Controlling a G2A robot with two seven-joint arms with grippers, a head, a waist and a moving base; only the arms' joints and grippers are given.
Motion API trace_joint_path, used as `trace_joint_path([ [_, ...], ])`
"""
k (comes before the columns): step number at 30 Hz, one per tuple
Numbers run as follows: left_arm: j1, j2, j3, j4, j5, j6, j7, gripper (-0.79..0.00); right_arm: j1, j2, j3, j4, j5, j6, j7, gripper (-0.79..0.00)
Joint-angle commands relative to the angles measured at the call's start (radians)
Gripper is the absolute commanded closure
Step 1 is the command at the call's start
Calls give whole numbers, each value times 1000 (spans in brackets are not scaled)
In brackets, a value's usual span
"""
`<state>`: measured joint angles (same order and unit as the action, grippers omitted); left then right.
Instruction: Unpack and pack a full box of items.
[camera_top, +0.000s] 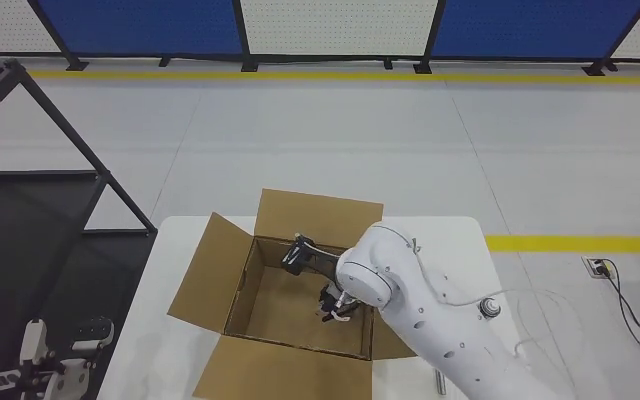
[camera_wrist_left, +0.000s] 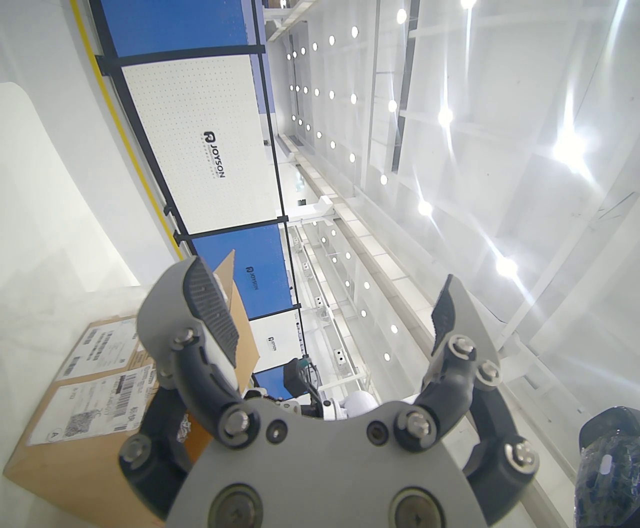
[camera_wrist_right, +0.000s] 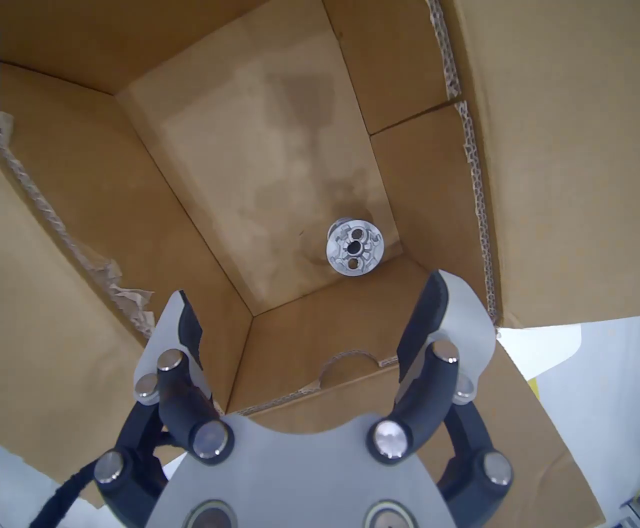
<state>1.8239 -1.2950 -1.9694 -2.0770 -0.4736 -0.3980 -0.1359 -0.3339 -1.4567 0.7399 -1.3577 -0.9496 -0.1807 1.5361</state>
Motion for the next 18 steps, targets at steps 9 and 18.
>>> trace_joint_path([
  [9, 0, 0, 0, 0, 0, 0, 0, -785, 22, -6, -26, 57, 5, 26, 0, -785],
  [18, 0, 0, 0, 0, 0, 0, 0, -785, 10, -5, -13, 99, 32, 13, -32, -785],
])
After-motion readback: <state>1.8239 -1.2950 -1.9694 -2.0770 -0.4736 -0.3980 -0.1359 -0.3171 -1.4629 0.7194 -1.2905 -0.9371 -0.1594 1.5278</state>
